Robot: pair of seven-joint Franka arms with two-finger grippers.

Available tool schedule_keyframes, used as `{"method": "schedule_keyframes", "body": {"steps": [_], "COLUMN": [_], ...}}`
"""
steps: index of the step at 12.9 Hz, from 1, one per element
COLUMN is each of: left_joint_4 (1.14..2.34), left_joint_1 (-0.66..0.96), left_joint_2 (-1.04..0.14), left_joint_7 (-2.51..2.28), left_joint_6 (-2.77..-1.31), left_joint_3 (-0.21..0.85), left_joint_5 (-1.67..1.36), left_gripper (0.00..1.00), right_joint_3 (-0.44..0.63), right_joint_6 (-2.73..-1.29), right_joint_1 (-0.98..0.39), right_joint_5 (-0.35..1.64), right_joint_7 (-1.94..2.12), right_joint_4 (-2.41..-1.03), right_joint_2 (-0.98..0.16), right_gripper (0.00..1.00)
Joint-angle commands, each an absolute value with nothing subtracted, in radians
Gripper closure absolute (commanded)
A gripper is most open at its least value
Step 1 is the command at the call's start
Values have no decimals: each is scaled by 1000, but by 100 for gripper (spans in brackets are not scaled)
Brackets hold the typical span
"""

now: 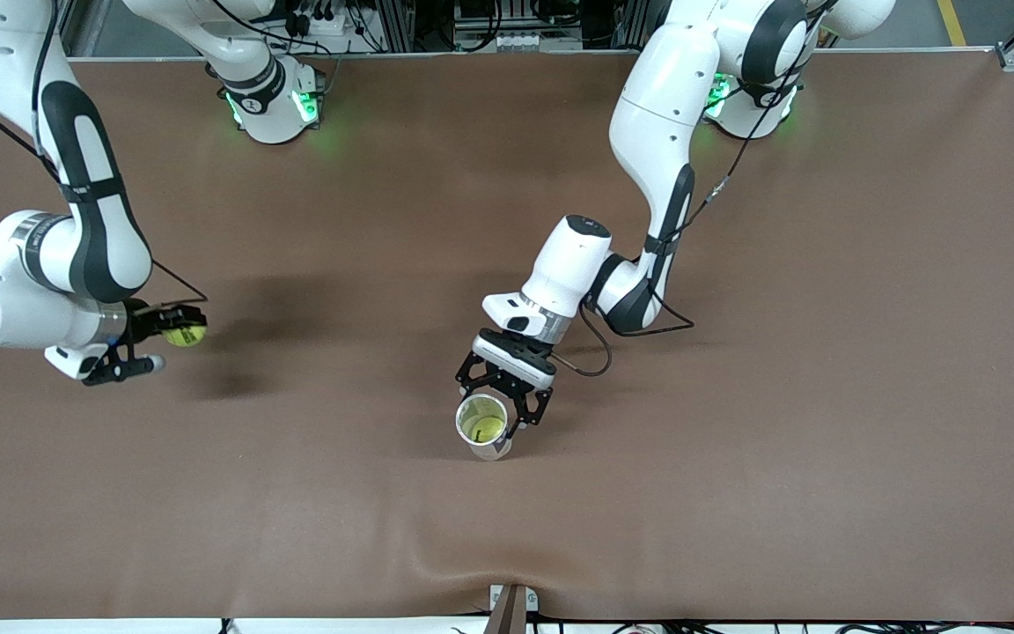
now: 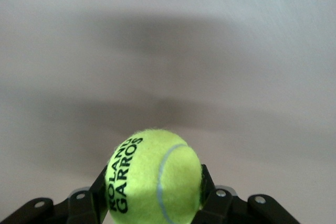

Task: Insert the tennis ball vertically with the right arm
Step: 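Carry the second ball to the can opening with the right gripper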

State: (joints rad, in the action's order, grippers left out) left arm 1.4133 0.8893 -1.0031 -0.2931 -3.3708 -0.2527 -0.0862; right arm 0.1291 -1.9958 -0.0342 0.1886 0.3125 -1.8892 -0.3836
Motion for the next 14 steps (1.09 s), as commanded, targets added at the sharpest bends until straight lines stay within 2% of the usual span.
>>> {"method": "schedule_keyframes", "body": {"steps": [1,4,8,11,14], "left_joint_4": [1404,1402,1401,1401,1401], "left_joint_1": [905,904,900,899,899], "left_joint_2": [-1009,-1009,-1011,-1011,-1011], "left_joint_7": [-287,-287,-287,-287,-287], "left_joint_6": [-3373,-3373,-3375,-3375,-3375], "left_joint_3": [-272,-272,-272,-272,-272], "left_joint_5": [-103,-103,-103,-103,-103], "left_gripper": [6,6,3,1,1], "right_joint_3": [13,-115,-195,-199,-199], "right_joint_6": [-1956,-1957,-1970,-2021,-2173], "right_joint_1": [-51,-69,-109,-208,-276], "right_joint_5": [230,276,281,278,275], "right_joint_7": [23,-342,-642,-909,-1052], "right_joint_4": [-1784,-1668,-1557,-1372,-1303], "right_joint_2": [-380,-388,-406,-503,-561], "right_gripper": [100,100,100,100,100]}}
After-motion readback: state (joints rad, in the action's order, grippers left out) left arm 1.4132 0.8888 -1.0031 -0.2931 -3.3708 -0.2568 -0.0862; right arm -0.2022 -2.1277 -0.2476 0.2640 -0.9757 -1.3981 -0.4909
